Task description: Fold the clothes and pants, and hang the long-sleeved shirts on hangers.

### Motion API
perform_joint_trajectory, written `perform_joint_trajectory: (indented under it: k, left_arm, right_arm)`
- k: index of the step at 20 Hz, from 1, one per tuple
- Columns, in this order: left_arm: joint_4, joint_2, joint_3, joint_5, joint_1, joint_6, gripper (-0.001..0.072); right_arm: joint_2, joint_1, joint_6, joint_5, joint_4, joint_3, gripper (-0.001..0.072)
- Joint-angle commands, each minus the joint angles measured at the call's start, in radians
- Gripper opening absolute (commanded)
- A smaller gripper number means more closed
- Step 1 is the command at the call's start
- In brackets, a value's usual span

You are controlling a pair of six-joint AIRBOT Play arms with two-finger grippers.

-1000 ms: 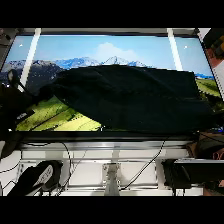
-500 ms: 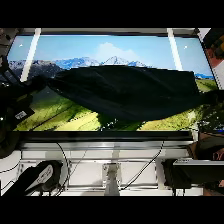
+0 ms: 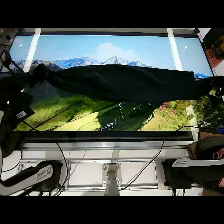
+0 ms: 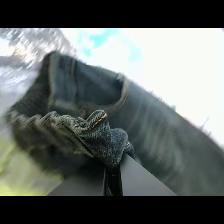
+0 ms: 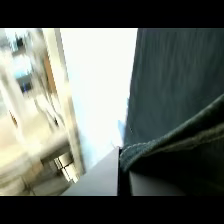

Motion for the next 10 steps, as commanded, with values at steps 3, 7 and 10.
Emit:
perform_joint_trajectory:
  k: [3, 7, 10]
  left_arm:
    - [-0.064, -0.232, 0.212, -0.055, -0.014, -0.139, 0.0026]
    - [-0.064, -0.399, 0.301, -0.134, -0.076, -0.236, 0.0026]
    - [-0.064, -0.494, 0.348, -0.22, -0.088, -0.39, 0.0026]
  right_arm:
    - [-0.011, 0.099, 0.365, -0.325, -0.166, 0.004, 0.0015]
    - [-0.061, 0.19, 0.464, -0.438, -0.172, 0.004, 0.0014]
    - [-0.104, 0.244, 0.609, -0.513, -0.192, 0.004, 0.0014]
